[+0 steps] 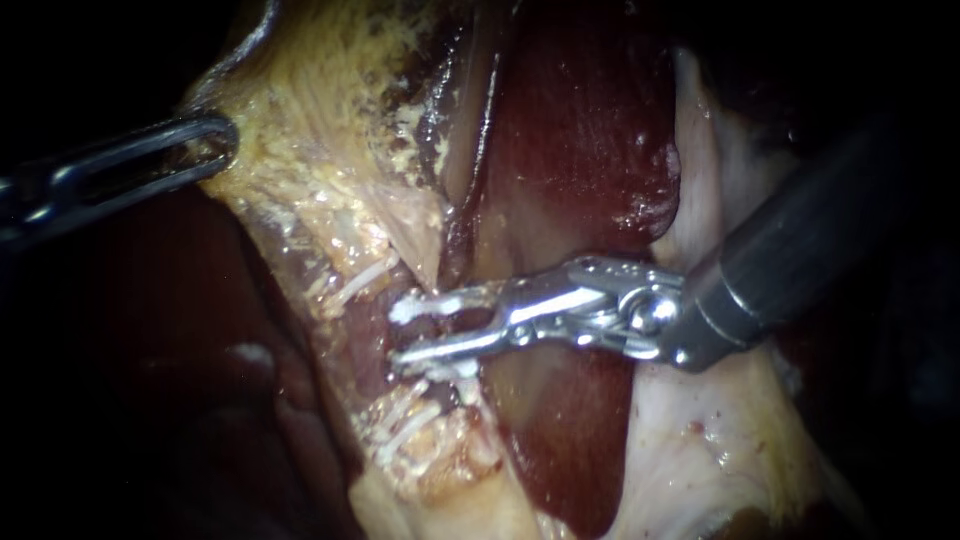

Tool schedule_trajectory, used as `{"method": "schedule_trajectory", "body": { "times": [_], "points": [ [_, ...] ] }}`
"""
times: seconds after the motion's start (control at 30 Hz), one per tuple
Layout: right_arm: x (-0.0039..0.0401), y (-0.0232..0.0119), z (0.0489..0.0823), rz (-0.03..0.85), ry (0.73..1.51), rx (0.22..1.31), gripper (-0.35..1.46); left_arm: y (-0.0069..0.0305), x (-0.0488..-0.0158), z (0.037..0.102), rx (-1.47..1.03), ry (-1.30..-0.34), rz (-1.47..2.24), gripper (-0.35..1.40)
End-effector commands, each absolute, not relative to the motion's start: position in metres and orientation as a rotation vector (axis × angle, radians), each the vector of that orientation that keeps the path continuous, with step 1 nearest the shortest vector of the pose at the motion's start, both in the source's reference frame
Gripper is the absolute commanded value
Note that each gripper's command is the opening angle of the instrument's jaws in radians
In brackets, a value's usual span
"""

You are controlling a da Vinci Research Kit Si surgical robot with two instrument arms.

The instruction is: Going back third clip right tube

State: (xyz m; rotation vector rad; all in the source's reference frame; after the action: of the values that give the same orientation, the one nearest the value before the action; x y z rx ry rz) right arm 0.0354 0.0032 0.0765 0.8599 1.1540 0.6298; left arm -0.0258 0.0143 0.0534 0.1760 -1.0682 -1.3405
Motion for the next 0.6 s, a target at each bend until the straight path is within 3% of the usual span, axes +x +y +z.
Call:
{"method": "schedule_trajectory", "body": {
  "times": [0.03,0.13,0.33,0.6],
  "points": [
    [0.0351,0.0035,0.0769,0.642,1.153,0.845,0.60,0.0143,-0.0258,0.0534,0.175,-1.068,-1.341,-0.35],
    [0.0341,0.0045,0.0780,0.648,1.163,0.792,0.60,0.0143,-0.0258,0.0534,0.177,-1.069,-1.339,-0.35],
    [0.0320,0.0062,0.0795,0.580,1.192,0.686,0.60,0.0142,-0.0258,0.0534,0.177,-1.069,-1.339,-0.35],
    [0.0289,0.0057,0.0773,0.424,1.235,0.604,0.60,0.0141,-0.0258,0.0534,0.179,-1.070,-1.338,-0.35]
  ]
}}
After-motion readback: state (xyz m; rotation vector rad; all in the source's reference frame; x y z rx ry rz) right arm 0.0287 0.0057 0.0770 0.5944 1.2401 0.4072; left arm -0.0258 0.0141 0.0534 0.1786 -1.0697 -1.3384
